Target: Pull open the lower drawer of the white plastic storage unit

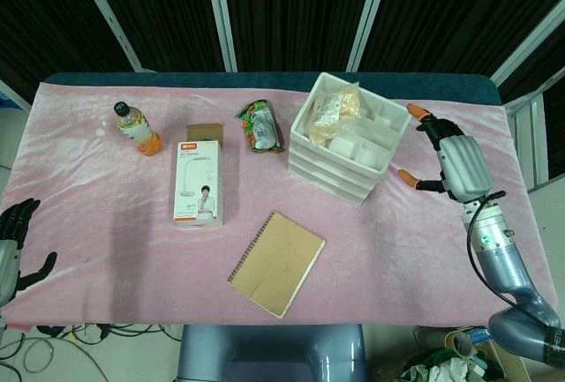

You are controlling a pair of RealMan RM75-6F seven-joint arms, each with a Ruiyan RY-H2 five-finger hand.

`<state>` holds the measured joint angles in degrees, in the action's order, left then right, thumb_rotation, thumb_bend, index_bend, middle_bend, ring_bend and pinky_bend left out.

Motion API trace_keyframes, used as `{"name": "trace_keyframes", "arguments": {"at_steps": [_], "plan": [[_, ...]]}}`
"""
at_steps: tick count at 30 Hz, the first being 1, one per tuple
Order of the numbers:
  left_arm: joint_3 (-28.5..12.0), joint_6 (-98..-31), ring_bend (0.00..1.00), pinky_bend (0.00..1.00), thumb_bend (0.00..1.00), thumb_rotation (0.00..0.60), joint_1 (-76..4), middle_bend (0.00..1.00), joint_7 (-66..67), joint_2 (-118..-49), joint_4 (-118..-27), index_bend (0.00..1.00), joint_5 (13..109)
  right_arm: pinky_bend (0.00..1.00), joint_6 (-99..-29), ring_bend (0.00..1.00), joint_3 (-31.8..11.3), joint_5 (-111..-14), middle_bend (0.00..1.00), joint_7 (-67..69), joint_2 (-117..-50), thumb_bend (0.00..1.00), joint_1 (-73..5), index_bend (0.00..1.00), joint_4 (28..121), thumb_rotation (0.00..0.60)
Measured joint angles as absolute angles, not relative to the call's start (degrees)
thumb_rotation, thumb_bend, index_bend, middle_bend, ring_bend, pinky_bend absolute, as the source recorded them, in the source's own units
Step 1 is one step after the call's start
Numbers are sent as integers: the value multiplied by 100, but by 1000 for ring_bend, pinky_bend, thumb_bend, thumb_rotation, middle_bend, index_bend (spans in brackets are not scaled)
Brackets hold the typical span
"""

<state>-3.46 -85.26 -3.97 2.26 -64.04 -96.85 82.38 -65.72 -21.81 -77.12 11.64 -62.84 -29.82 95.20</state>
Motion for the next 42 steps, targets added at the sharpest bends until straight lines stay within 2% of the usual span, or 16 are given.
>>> {"name": "trace_keyframes", "arguments": {"at_steps": [19,36,39,42], "plan": [[-288,-8558,51,185,335,600,-393,64,325,-6421,-9656,58,8368,193,-6938,269,-2013,-7607,140,1021,-6393,126,-2968,89,9916,600],[-327,-8720,52,178,335,600,-354,64,313,-6450,-9573,59,8432,193,-6961,279,-1867,-7547,150,770,-6507,123,-3003,77,10068,600],[-337,-8749,52,177,335,600,-350,64,279,-6445,-9560,58,8453,278,-6979,364,-1811,-7525,234,836,-6508,118,-2941,74,10216,600],[-336,-8754,52,177,335,600,-352,64,263,-6442,-9545,58,8474,486,-7028,470,-1737,-7525,330,1056,-6543,132,-2843,83,10413,600]]}}
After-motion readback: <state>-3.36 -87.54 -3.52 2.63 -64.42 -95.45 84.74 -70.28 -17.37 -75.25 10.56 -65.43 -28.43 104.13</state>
